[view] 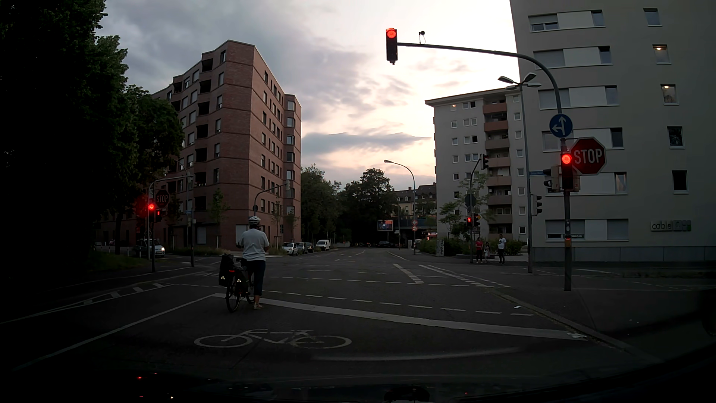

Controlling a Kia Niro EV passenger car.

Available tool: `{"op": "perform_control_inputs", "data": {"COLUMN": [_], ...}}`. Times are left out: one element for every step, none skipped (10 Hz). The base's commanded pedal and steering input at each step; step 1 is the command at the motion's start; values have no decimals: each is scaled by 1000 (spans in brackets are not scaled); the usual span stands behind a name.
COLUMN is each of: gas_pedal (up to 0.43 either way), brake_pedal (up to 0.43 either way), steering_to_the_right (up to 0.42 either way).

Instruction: Follow the waypoints while adhering to traffic rules and regulations

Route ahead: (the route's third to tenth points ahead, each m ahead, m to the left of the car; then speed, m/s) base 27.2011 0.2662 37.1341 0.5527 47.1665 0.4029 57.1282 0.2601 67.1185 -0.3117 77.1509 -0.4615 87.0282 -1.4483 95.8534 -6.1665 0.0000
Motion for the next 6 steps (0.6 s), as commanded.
{"op": "perform_control_inputs", "data": {"gas_pedal": [0, 0, 0, 0, 0, 0], "brake_pedal": [226, 226, 226, 220, 226, 220], "steering_to_the_right": [-8, -8, -8, -8, -8, -8]}}
